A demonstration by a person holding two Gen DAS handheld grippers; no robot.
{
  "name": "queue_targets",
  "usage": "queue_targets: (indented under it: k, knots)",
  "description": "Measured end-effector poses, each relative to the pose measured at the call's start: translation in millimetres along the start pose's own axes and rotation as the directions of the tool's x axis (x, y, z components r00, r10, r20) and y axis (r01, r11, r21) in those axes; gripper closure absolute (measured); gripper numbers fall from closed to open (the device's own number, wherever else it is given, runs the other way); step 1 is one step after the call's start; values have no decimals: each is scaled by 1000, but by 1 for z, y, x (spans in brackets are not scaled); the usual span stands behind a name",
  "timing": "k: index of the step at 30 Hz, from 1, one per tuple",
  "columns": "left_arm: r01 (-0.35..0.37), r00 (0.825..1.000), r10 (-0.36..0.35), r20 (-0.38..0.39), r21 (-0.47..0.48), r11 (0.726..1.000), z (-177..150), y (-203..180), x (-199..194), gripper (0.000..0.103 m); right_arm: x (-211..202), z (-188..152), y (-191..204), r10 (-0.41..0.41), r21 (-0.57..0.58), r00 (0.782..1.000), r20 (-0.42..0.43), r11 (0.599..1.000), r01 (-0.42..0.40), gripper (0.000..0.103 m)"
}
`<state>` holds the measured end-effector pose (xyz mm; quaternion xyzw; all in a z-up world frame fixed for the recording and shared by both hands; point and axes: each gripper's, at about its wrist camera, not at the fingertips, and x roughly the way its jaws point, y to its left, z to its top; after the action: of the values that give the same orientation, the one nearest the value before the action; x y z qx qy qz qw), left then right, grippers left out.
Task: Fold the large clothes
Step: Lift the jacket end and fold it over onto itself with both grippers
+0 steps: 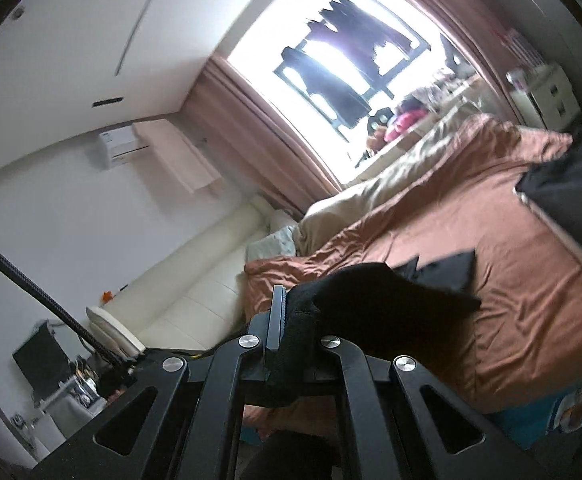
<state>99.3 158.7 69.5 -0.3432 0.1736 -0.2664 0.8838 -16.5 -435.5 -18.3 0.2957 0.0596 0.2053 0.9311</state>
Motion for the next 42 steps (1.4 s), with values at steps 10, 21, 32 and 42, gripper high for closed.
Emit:
queue_targets:
  k: [10,21,32,42]
  knots:
    - [-83,993,81,-81,-21,996,-50,7,-29,101,-31,-31,-6,-39,23,996,-79,999,41,103]
    - [-96,991,92,-100,-34,995,-16,22,15,101,-2,18,14,-50,35,997,-65,998,52,103]
    - [-140,985,141,-95,12,990,68,33,107,101,100,81,-2,-128,17,991,-30,992,128,103]
    - [-214,963,212,-169,11,977,98,78,197,101,184,102,-22,-210,35,973,-93,976,213,103]
